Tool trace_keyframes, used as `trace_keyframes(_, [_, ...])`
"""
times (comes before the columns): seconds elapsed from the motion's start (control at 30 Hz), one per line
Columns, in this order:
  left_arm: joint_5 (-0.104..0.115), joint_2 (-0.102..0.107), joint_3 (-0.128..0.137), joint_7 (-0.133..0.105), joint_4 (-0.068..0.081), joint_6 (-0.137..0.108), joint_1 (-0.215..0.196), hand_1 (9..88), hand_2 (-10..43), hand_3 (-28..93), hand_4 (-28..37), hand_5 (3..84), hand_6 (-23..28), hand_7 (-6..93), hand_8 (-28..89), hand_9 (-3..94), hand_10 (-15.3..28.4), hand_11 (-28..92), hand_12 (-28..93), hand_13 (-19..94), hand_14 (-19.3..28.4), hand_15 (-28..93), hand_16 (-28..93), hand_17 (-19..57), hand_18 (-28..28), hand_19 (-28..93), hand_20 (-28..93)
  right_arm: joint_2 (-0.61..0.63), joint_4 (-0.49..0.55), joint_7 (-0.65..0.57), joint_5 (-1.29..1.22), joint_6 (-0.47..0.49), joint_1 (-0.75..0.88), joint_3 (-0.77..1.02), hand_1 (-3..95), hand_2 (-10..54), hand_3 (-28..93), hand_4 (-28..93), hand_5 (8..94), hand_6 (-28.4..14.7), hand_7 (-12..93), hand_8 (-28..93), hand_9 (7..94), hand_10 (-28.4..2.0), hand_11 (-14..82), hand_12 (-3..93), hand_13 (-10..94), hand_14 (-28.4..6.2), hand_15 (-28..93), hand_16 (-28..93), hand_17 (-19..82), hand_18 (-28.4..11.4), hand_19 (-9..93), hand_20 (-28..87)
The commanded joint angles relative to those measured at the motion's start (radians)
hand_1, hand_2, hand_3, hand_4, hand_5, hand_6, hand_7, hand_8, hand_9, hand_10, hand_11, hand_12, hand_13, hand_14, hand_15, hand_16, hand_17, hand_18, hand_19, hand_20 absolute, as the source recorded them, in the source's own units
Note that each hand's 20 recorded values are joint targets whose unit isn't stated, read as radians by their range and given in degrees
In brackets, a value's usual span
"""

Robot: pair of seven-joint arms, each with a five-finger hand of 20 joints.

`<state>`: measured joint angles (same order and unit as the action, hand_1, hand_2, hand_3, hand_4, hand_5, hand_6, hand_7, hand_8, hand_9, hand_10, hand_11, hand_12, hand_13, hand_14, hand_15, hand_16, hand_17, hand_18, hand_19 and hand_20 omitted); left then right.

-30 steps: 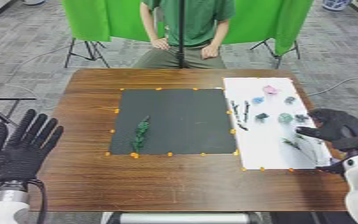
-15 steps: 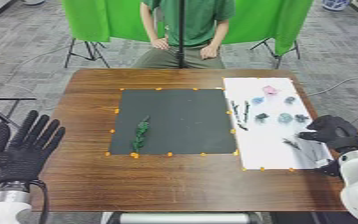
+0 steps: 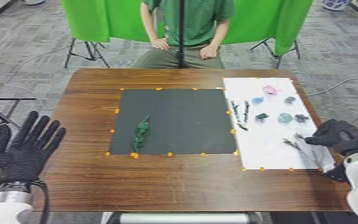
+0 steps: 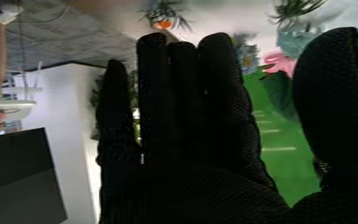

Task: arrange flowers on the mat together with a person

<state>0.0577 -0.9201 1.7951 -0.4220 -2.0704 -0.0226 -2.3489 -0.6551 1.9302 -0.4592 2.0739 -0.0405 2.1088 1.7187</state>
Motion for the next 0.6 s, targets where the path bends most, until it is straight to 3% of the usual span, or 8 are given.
trace_keyframes(0.03, [0.001, -0.005, -0.01, 0.014, 0.013, -0.011, 0.0, 24.5, 11.4, 69, -28.3, 43.9, 7.3, 7.6, -8, 40.1, 14.1, 15, 9, 31, 16.6, 32, -6, -3.1, 14.8, 33, 14, -0.002, 0.026, 0.026, 0.019, -0.078, 0.061, -0.013, 36.2, -9.5, 69, -28, 58.8, -0.4, 30, -17, 54.9, -10.7, 17.0, 18.1, 52, -8.7, 21, 28, 25, -14.0, 30, 29])
trace_keyframes(0.3, [0.001, -0.002, -0.026, 0.029, 0.023, -0.01, 0.013, 24.4, 11.3, 69, -28.3, 43.8, 7.4, 7.5, -8, 40.1, 14.2, 14, 9, 31, 16.7, 32, -6, -3.2, 14.8, 33, 14, -0.005, 0.004, 0.019, -0.014, -0.102, 0.055, -0.042, 50.3, -9.5, 54, -28, 56.5, 0.6, 30, -17, 53.3, -9.9, 14.6, 17.4, 51, -8.0, 17, 29, 25, -13.8, 29, 29])
trace_keyframes(0.5, [0.0, -0.003, -0.028, 0.024, 0.021, -0.011, 0.009, 24.6, 11.4, 69, -28.3, 43.8, 7.3, 7.5, -8, 39.9, 14.1, 14, 9, 31, 16.7, 32, -6, -3.1, 14.7, 33, 14, -0.006, -0.007, -0.019, -0.06, -0.187, 0.049, -0.068, 50.2, -9.5, 65, -28, 59.1, 1.2, 33, -18, 55.0, -9.3, 15.4, 17.0, 53, -7.3, 17, 29, 26, -13.1, 29, 30])
trace_keyframes(0.6, [0.002, -0.004, -0.031, 0.021, 0.02, -0.01, 0.006, 24.6, 11.4, 69, -28.3, 43.8, 7.3, 7.5, -8, 39.9, 14.1, 14, 9, 31, 16.7, 32, -6, -3.2, 14.7, 33, 14, -0.005, -0.016, -0.034, -0.079, -0.236, 0.033, -0.091, 57.7, -9.5, 58, -28, 60.0, 0.6, 42, -6, 57.5, -9.4, 16.5, 17.0, 54, -6.8, 18, 29, 27, -12.6, 29, 30])
